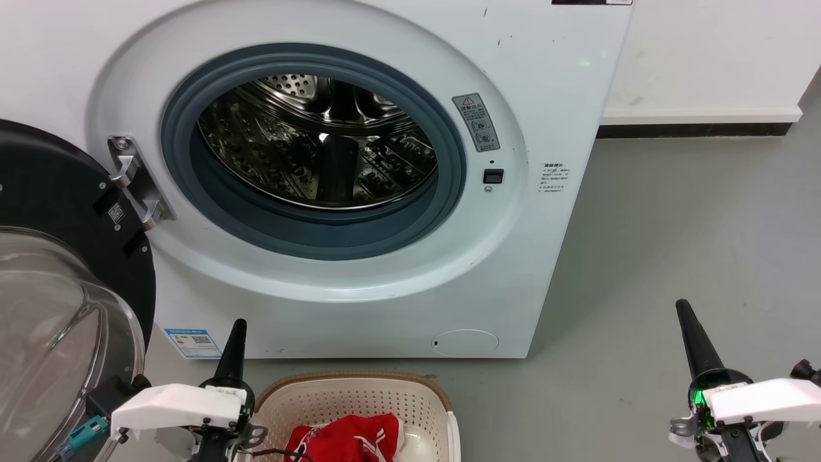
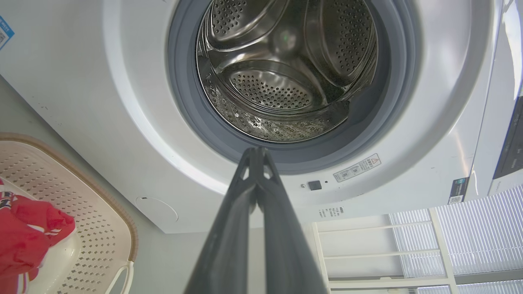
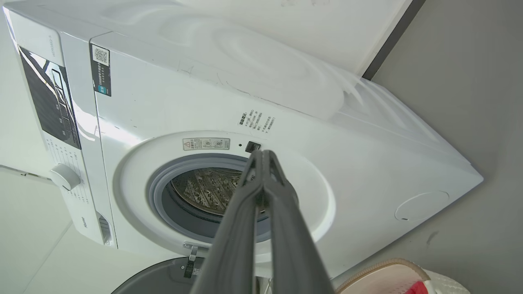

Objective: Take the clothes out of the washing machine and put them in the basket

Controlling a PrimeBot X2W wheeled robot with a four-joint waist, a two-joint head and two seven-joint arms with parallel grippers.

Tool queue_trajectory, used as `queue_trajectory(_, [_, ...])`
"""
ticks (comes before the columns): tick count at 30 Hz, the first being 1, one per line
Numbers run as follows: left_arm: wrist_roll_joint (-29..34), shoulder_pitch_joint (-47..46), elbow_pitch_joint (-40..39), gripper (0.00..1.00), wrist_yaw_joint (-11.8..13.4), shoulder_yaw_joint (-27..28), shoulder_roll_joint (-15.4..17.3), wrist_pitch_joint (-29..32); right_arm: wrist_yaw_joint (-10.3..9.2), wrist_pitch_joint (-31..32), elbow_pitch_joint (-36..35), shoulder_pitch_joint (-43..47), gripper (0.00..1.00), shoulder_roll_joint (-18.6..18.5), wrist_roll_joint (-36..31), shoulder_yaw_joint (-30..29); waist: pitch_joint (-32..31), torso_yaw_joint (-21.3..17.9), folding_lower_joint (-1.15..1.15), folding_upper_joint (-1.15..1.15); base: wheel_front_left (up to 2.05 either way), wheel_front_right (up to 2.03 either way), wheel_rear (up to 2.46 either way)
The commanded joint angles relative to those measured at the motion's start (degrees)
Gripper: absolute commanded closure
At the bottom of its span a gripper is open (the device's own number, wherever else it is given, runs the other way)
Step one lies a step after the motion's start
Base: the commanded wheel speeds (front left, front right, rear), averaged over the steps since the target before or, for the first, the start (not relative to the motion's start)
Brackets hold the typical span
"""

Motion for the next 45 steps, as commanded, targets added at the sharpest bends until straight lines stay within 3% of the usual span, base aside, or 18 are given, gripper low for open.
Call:
queue_trajectory(1, [-1.4, -1.0, -0.5, 1.0, -0.6, 0.5, 0.0, 0.3, 0.01, 0.4, 0.0, -1.3, 1.0, -0.3, 1.4, -0.1, 0.0, 0.0, 0.0, 0.0, 0.0, 0.0, 0.0])
queue_trajectory(45, [-21.1, -1.6, -0.3, 1.0, -3.5, 4.2, -0.5, 5.4, 0.0, 4.4, 4.3, -4.0, 1.0, 0.2, 21.0, -1.7, 0.2, 0.9, -0.01, 0.0, 0.0, 0.0, 0.0])
